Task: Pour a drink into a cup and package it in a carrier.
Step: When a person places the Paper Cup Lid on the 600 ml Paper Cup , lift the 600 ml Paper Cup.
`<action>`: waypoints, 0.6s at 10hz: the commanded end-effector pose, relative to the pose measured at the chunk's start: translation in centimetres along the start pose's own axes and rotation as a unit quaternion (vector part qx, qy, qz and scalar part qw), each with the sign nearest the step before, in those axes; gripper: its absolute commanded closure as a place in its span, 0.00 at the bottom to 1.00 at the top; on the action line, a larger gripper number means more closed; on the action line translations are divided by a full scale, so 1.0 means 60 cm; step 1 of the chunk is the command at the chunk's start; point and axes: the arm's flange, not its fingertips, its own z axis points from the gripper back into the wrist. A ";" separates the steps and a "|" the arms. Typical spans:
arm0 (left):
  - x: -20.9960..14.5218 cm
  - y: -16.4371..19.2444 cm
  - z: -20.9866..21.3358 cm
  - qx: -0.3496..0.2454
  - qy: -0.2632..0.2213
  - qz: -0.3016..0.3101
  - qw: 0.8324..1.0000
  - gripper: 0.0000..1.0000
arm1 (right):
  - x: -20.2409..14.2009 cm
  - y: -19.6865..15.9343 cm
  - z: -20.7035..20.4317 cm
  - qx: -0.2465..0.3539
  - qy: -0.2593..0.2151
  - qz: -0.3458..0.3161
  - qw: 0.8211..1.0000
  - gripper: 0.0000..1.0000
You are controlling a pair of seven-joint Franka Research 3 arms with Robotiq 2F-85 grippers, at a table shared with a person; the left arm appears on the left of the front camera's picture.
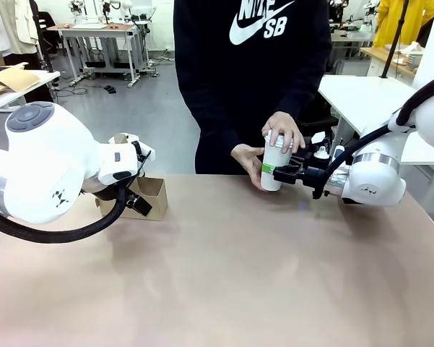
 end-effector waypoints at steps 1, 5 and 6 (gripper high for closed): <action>0.000 0.000 0.001 -0.001 -0.001 0.000 1.000 0.00 | 0.010 0.001 -0.006 0.002 -0.004 0.003 1.000 0.20; 0.000 0.000 0.001 -0.001 -0.001 0.000 1.000 0.00 | 0.010 0.001 -0.006 0.002 -0.004 0.003 1.000 0.20; 0.000 0.000 0.001 -0.001 -0.001 0.000 1.000 0.00 | 0.010 0.001 -0.006 0.002 -0.004 0.003 1.000 0.20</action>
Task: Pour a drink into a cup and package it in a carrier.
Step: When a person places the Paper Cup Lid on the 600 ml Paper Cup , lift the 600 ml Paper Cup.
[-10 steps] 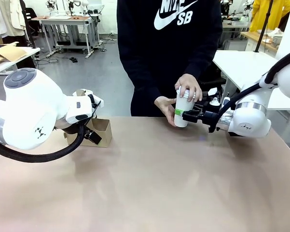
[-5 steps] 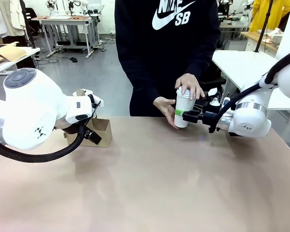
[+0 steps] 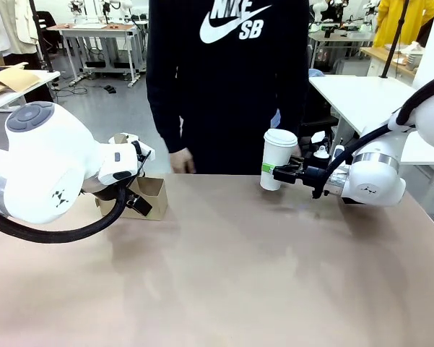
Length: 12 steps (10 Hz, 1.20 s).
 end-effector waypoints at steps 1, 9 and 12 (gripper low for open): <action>0.000 0.000 0.001 -0.001 -0.001 0.000 1.000 0.00 | 0.008 0.001 -0.004 0.001 -0.003 0.002 1.000 0.20; 0.000 0.000 0.001 -0.001 -0.001 0.000 1.000 0.00 | 0.008 0.001 -0.004 0.001 -0.003 0.002 1.000 0.20; 0.000 0.000 0.001 -0.001 -0.001 0.000 1.000 0.00 | 0.008 0.001 -0.004 0.001 -0.003 0.002 1.000 0.20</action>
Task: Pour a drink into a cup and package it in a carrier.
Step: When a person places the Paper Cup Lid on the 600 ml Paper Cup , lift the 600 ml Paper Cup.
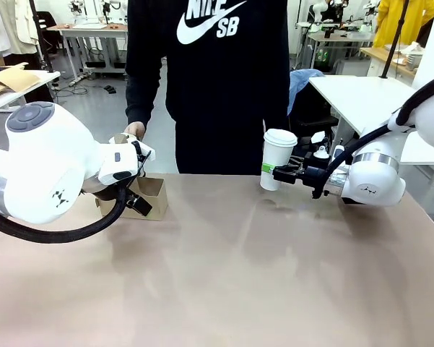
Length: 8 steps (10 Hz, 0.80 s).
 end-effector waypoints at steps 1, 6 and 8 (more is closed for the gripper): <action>0.000 0.000 0.001 -0.001 -0.001 0.000 1.000 0.00 | 0.008 0.001 -0.004 0.001 -0.003 0.002 1.000 0.20; 0.000 0.000 0.001 -0.001 -0.001 0.000 1.000 0.00 | 0.047 0.019 0.013 0.004 -0.002 0.010 1.000 0.20; 0.000 0.000 0.001 -0.001 -0.001 0.000 1.000 0.00 | 0.148 0.073 0.039 0.021 0.000 0.035 0.999 0.20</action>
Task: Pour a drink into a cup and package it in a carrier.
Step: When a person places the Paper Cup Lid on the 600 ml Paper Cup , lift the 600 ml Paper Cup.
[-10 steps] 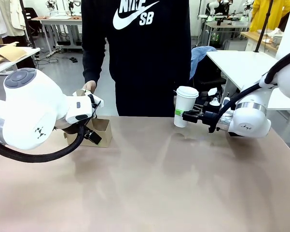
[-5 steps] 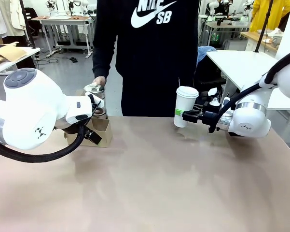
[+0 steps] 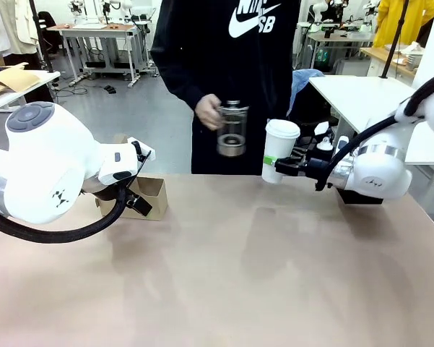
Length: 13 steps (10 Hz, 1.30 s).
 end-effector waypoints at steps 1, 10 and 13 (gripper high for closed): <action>0.000 0.000 0.000 -0.001 0.000 0.000 1.000 0.00 | 0.130 0.065 0.043 0.018 0.007 0.016 1.000 0.20; 0.000 0.000 0.000 -0.001 0.000 0.000 1.000 0.00 | 0.495 0.292 0.098 0.072 0.021 0.044 0.996 0.20; 0.000 0.000 0.000 -0.001 0.000 0.000 1.000 0.00 | 0.482 0.298 0.098 0.070 0.022 0.061 0.995 0.20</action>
